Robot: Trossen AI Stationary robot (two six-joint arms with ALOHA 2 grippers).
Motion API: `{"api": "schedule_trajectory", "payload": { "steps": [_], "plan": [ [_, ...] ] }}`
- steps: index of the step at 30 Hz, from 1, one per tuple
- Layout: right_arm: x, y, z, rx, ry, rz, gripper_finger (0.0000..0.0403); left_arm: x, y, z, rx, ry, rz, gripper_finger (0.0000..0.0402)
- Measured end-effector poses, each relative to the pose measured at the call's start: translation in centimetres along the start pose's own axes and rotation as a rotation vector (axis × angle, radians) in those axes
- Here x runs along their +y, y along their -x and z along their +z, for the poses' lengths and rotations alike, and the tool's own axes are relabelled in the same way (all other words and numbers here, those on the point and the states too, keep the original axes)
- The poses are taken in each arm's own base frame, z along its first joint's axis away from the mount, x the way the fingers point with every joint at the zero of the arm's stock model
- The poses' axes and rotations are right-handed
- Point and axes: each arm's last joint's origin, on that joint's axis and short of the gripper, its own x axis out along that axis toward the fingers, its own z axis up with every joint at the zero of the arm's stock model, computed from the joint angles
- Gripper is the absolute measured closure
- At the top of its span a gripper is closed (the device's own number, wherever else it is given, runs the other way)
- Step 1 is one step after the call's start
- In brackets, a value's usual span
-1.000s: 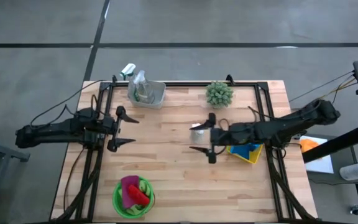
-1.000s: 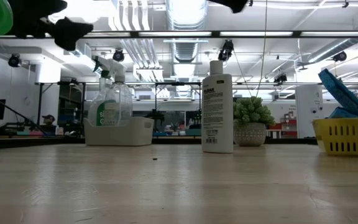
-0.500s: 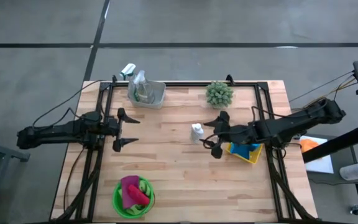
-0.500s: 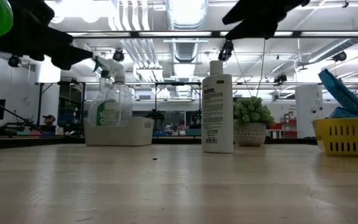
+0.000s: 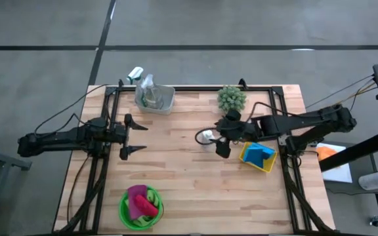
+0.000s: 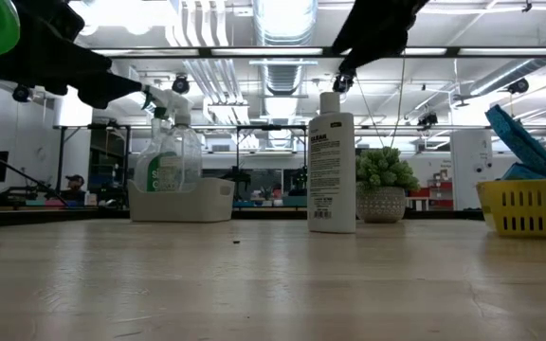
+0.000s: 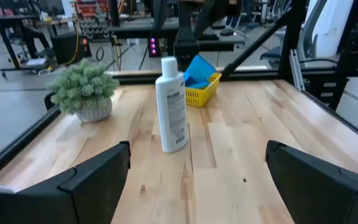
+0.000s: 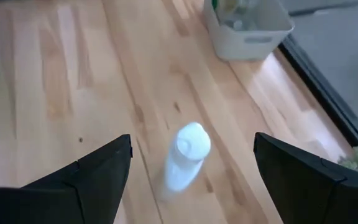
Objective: Pick & Place Kitchen Items
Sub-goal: Put the white cleaner bottle into the gray bin
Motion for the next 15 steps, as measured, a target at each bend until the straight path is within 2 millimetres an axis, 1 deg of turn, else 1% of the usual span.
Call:
{"api": "schedule_trajectory", "payload": {
  "steps": [3,6,11,15],
  "plan": [
    [-0.4,-0.4,1.2,0.061,-0.003,0.008,0.0068,0.0,0.0,-0.1,0.009,-0.001,-0.001,0.0027],
    [-0.8,-1.2,2.1,0.134,0.003,0.001,0.0068,0.0,-0.1,-0.1,0.012,-0.002,-0.001,0.0027],
    [-1.3,-2.1,4.1,0.206,0.027,0.0,0.0068,0.0,-0.1,-0.1,0.012,0.001,-0.001,0.0027],
    [-1.9,-3.2,5.0,0.282,0.03,0.021,0.0068,0.0,-0.1,-0.1,0.012,0.001,-0.001,0.0027]
  ]
}}
